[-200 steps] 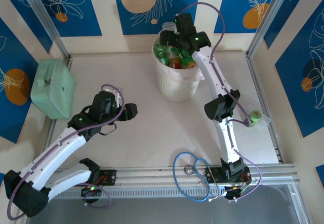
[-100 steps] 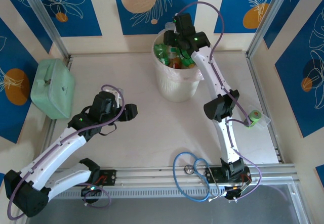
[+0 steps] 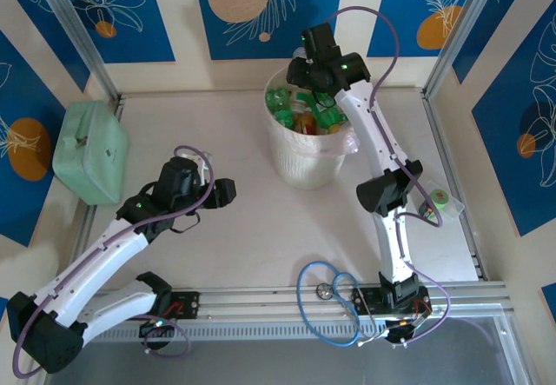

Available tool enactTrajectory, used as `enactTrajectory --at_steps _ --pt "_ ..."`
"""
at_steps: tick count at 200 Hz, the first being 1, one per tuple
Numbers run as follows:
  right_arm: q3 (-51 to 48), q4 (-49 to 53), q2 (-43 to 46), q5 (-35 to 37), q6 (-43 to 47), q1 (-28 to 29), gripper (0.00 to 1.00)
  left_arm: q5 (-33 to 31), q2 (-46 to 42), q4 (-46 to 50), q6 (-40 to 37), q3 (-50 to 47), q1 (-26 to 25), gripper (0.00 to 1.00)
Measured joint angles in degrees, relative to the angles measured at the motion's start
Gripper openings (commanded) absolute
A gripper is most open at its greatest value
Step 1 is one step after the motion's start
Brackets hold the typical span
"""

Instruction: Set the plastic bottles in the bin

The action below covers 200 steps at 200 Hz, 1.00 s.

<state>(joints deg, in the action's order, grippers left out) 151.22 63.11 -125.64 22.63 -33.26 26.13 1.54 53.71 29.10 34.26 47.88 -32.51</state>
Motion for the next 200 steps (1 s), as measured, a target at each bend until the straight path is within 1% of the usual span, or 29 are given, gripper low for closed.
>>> enactTrajectory --at_steps 21,29,35,40,49,57,81,105,118,137,140,154,161,174,185,200 --pt "-2.80 -0.48 1.27 -0.55 -1.95 0.00 0.43 0.00 0.00 0.00 0.00 0.00 0.00 0.71" --pt "-4.20 -1.16 1.88 -0.33 -2.21 0.17 0.50 0.00 0.00 0.00 0.00 0.00 0.00 0.72" --pt "-5.27 -1.86 2.45 -0.09 -2.36 0.39 0.58 0.00 0.00 0.02 -0.02 0.00 0.00 0.72" --pt "-5.97 -2.21 2.91 0.07 -2.64 0.52 0.63 0.00 0.00 0.00 0.00 0.00 0.00 0.73" --pt "-6.86 -2.40 3.54 0.17 -2.95 0.74 0.69 0.00 -0.02 0.00 0.00 0.00 0.00 0.73" --pt "-7.15 -2.01 3.93 0.11 -2.95 0.94 0.72 0.00 -0.02 0.02 0.00 0.00 0.00 0.73" --pt "-5.51 0.57 4.22 0.09 -3.43 1.33 0.76 0.00 -0.02 0.00 -0.02 0.00 0.00 0.73" --pt "-0.35 3.19 4.26 0.39 -3.34 1.95 0.77 0.00 -0.02 -0.35 0.00 0.00 0.00 0.78" --pt "1.31 3.37 5.03 0.83 -3.06 2.29 0.79 0.02 0.00 -0.46 0.17 0.00 0.00 0.85" --pt "0.92 3.43 7.58 1.66 -2.40 3.43 0.80 -0.13 0.13 -0.31 0.22 0.20 0.00 0.99" --pt "0.57 3.39 8.22 1.95 -2.19 3.69 0.80 -0.11 0.17 -0.22 -0.17 0.37 0.02 1.00" --pt "-2.82 2.64 12.07 3.32 -1.25 5.55 0.80 -0.96 0.59 0.55 -0.35 1.70 0.07 1.00" --pt "-6.16 1.40 14.82 4.61 -0.74 6.80 0.80 -1.81 0.83 1.05 -0.52 2.86 0.20 1.00" --pt "-15.13 -1.31 21.73 7.15 0.11 9.42 0.81 -3.98 1.16 2.12 -1.40 5.51 0.68 1.00" --pt "-24.68 -4.46 28.79 9.16 0.52 11.47 0.82 -6.27 1.66 2.95 -2.14 8.17 1.46 1.00" --pt "-37.40 -7.67 38.80 10.75 0.17 12.31 0.83 -10.12 2.47 3.26 -3.52 11.34 2.93 1.00"
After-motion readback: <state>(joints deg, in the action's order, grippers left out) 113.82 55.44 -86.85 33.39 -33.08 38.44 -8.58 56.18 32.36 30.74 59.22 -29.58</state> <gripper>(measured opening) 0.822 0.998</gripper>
